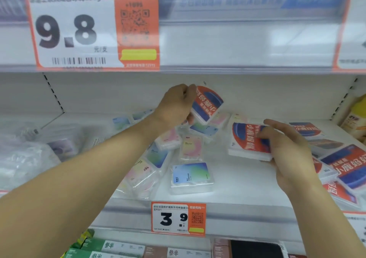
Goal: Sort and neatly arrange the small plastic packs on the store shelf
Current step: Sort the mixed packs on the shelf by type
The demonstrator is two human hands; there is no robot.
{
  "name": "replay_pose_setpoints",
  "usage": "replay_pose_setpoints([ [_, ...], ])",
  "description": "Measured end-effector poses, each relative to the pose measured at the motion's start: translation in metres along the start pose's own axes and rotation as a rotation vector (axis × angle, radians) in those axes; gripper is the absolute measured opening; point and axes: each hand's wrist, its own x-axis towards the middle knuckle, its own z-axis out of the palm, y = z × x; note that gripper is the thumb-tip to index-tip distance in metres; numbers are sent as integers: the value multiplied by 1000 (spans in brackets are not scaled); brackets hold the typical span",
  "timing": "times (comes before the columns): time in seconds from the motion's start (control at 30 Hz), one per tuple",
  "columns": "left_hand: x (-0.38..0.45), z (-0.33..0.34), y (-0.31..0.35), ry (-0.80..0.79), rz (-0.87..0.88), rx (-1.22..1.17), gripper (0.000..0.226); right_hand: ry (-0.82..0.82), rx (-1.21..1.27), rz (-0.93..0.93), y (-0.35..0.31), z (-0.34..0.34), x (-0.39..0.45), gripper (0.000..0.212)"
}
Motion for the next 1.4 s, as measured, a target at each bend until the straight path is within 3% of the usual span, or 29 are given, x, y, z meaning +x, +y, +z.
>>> replay_pose_setpoints([
  [0.13, -47, 10, 14, -147, -134, -237, 51, -16, -82, 30, -17, -20, -12, 15],
  [0.27, -77, 36, 30, -387, -257, -551, 20, 78, -164, -36, -41, -72, -17, 17],
  [0.3, -80, 48, 32, -407, -258, -580, 18, 141, -139, -69, -46, -86, -17, 18],
  [0.4, -81, 90, 41, -382, -261, -636, 40, 275, -78, -135, -48, -120, -17, 27],
  [0.5, -81, 134, 57, -309, -288, -727, 52, 243, -35, -160, -34, -142, -11, 49],
  [0.57, -80, 162, 64, -211, -194, -539, 52, 210, -179, -194, -26, -152, -6, 73],
  [0.63, -77, 184, 65, -131, -24, -199, 50, 206, -400, -270, -22, -156, -2, 82],
  [0.7, -74, 197, 64, -156, 20, -37, 57, 201, -636, -350, -18, -157, 2, 69],
  [0.8, -72, 214, 66, -390, -53, 204, 69, 191, -892, -340, -9, -154, 6, 39],
  [0.9, -76, 216, 73, -472, -92, 244, 66, 228, -866, -284, -6, -151, 9, 39],
  [1.0, -79, 202, 82, -480, -100, 207, 62, 329, -843, -359, -8, -150, 14, 33],
  [1.07, -82, 179, 83, -419, -53, 228, 59, 370, -809, -446, -13, -145, 12, 32],
  [1.17, -87, 126, 68, -236, 151, 354, 39, 376, -657, -536, -18, -120, 6, 21],
  [1.27, -90, 61, 41, -69, 239, 439, 33, 227, -571, -681, -14, -66, -6, 19],
  [1.33, -89, 22, 19, -17, 229, 541, 51, 34, -531, -685, -8, -25, -15, 21],
  [1.4, -92, -8, -7, -47, 111, 690, 66, -223, -555, -598, -4, 13, -23, 27],
])
